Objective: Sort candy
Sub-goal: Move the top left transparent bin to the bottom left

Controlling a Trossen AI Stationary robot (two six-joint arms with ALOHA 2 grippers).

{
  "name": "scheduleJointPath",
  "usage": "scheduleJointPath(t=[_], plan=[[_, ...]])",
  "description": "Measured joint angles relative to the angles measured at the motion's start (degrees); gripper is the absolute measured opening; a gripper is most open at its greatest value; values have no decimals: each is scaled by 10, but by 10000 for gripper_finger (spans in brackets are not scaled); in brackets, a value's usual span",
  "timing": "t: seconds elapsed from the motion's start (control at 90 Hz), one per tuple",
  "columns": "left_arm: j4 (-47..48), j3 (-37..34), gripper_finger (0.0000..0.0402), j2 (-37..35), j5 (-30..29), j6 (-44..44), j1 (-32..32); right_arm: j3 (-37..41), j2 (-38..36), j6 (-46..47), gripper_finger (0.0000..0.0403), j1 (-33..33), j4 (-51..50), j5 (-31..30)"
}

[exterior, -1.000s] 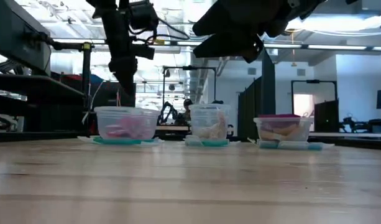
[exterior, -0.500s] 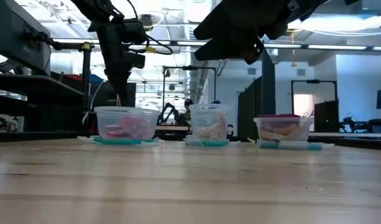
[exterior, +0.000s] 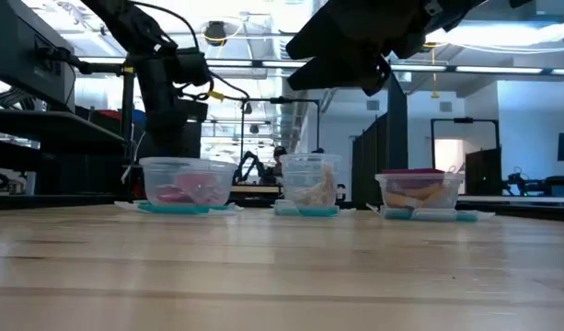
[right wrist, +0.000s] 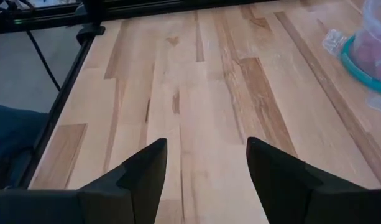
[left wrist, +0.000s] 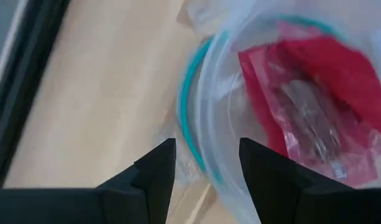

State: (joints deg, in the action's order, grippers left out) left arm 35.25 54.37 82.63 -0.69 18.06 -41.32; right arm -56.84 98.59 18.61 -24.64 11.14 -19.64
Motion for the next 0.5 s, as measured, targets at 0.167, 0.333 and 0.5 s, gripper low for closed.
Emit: scheduleJointPath(t=[0.167, 0.333, 0.5], plan=[[-29, -31, 164, 0, 8, 8, 0, 0, 0, 0, 205, 0, 0, 0], [-49, -57, 123, 0, 9, 12, 0, 0, 0, 0, 205, 0, 0, 0], [-48, -58, 16, -1, 23, 6, 1, 0, 0, 0, 205, 0, 0, 0]])
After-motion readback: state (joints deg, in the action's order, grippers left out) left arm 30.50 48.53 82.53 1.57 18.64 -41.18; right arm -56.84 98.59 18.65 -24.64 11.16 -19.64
